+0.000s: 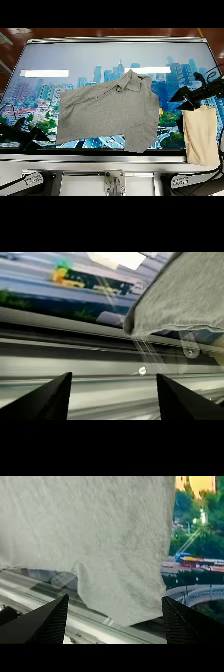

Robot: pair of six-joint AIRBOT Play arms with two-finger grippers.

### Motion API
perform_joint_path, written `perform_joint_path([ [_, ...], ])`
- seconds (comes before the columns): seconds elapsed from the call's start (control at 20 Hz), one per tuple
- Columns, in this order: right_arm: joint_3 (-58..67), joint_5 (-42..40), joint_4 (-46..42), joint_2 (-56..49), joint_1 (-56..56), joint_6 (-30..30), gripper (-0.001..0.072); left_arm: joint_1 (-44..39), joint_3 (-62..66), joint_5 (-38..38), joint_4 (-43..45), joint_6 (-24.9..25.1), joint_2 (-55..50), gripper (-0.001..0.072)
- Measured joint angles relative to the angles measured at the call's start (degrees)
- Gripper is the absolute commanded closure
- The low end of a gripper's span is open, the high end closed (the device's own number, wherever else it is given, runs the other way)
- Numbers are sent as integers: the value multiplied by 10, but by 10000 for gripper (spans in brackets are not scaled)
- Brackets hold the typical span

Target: Fold the shirts.

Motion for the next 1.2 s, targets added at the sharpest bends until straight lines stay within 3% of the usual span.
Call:
perform_joint_path([
  [0.35, -60, -5, 3, 15, -4, -19, 18, 4, -64, 86, -107, 42, 3, 102],
  [0.85, -67, -9, 5, 17, -4, -21, 18, -50, -87, 134, -143, 45, -26, 127],
  [0.9, -67, -9, 5, 17, -4, -21, 18, -56, -87, 140, -152, 43, -30, 218],
  [0.95, -67, -9, 5, 17, -4, -21, 18, -63, -87, 153, -159, 43, -33, 466],
  [1.0, -67, -9, 5, 17, -4, -21, 18, -68, -88, 174, -163, 44, -35, 592],
  [1.1, -67, -9, -3, 17, -4, -20, 18, -75, -88, 189, -178, 43, -38, 670],
  [1.2, -67, -9, -28, 17, -4, -16, 18, -78, -88, 190, -186, 42, -39, 670],
])
